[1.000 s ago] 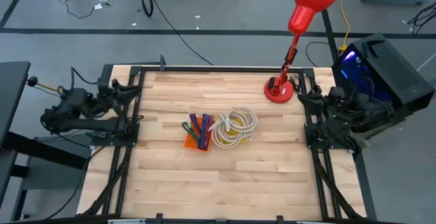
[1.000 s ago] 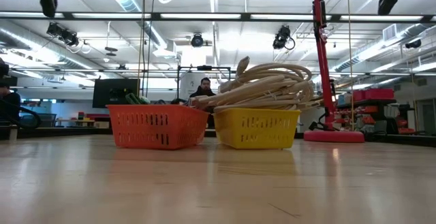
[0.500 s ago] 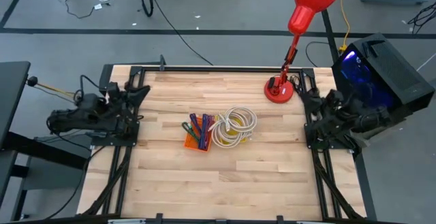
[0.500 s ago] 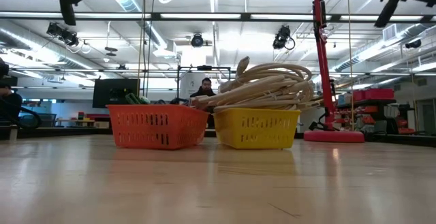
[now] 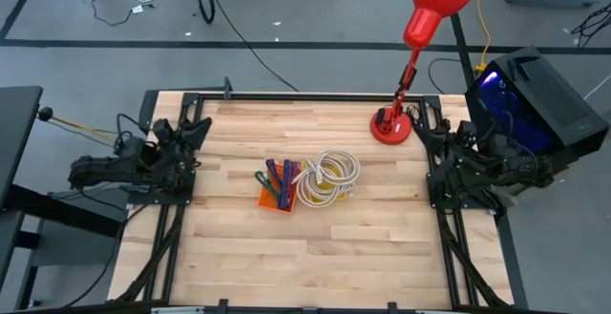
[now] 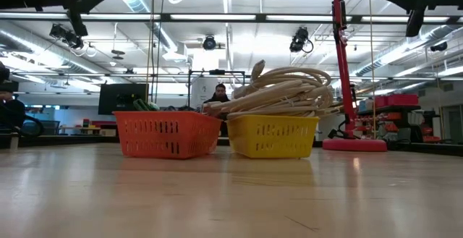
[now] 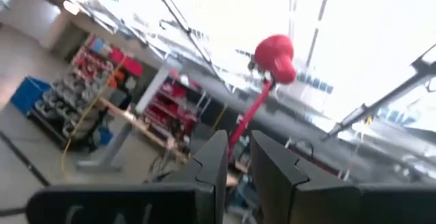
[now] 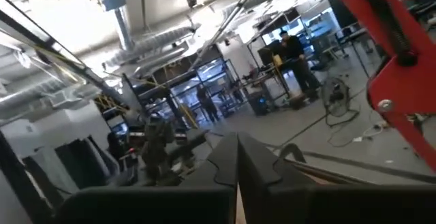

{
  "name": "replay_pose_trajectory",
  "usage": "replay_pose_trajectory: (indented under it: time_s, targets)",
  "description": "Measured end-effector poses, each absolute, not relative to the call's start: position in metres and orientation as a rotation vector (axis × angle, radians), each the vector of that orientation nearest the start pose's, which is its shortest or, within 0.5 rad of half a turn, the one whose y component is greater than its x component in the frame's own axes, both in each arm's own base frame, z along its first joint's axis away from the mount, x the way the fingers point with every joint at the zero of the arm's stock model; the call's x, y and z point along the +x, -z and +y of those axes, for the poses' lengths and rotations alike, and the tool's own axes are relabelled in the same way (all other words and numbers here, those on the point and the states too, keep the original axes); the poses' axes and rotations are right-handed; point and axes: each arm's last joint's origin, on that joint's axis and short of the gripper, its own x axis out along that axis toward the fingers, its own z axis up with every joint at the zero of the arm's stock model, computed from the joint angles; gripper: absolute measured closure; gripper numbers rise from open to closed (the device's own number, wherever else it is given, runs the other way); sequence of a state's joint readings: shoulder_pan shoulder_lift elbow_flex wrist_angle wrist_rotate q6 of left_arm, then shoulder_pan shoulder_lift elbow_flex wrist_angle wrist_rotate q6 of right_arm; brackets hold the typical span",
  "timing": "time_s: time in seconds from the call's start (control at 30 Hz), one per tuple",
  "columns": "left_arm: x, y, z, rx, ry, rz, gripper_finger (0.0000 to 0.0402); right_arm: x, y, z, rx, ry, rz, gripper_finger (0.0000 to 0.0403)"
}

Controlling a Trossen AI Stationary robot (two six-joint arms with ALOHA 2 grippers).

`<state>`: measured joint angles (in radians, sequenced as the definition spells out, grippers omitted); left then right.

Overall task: Pick & Place USB Port
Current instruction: Return to Home Position

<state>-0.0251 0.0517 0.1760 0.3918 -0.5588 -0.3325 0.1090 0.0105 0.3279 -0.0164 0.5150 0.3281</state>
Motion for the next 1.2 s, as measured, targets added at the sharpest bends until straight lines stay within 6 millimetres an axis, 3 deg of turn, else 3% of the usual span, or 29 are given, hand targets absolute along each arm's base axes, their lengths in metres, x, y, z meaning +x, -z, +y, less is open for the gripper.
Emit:
replay_pose_trajectory:
  time_s: [0.23,0.43,0.67,0.93,1.2]
  targets:
    - [0.081,-0.230,0.014,-0.527,-0.348,-0.586,0.0333,0.065,-0.257,-0.006,0.472,0.269,-0.284,0.0396]
    - [0.089,-0.204,0.017,-0.572,-0.391,-0.521,0.0333,0.074,-0.238,-0.006,0.520,0.265,-0.239,0.0396]
    - [0.094,-0.194,0.021,-0.576,-0.426,-0.426,0.0333,0.085,-0.213,-0.007,0.591,0.206,-0.205,0.0399]
    - [0.102,-0.176,0.020,-0.673,-0.358,-0.219,0.0333,0.097,-0.174,-0.007,0.717,0.145,-0.136,0.0400]
    - [0.106,-0.161,0.018,-0.706,-0.320,-0.041,0.0333,0.099,-0.168,-0.005,0.725,0.100,-0.041,0.0401]
